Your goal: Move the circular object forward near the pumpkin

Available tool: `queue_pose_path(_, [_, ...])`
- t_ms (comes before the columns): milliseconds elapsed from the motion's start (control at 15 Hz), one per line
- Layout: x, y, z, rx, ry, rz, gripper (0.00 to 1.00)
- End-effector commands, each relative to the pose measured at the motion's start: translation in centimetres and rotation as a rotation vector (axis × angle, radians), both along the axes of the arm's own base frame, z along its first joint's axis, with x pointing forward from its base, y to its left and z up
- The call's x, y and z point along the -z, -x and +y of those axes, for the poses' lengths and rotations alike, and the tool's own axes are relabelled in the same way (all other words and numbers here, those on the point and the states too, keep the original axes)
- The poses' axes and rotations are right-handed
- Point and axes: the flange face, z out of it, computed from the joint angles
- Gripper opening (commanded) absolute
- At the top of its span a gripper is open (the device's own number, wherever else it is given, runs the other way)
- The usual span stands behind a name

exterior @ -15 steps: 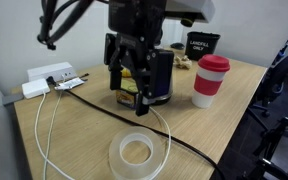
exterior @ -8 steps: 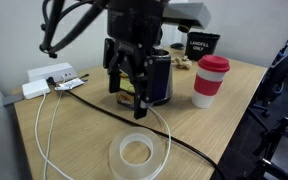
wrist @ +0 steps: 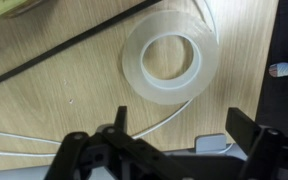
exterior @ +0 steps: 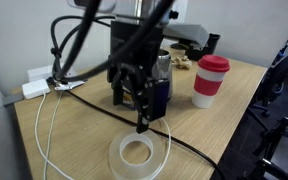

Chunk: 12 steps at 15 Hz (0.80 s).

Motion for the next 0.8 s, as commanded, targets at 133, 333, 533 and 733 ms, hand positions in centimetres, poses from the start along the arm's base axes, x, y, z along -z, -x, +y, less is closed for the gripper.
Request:
queue_pose_path(133, [5.2, -0.3, -0.1, 0.059, -0.027, -0.013, 1.0])
queue_pose_path(333, [7.5, -0.8, -0.3, 0.08, -0.017, -0.026, 1.0])
queue_pose_path(533, [8.8, -0.8, -0.5, 0.075, 0.007, -0.032, 1.0])
queue_pose_path(733, [9.0, -1.0, -0.4, 0.07, 0.019, -0.044, 1.0])
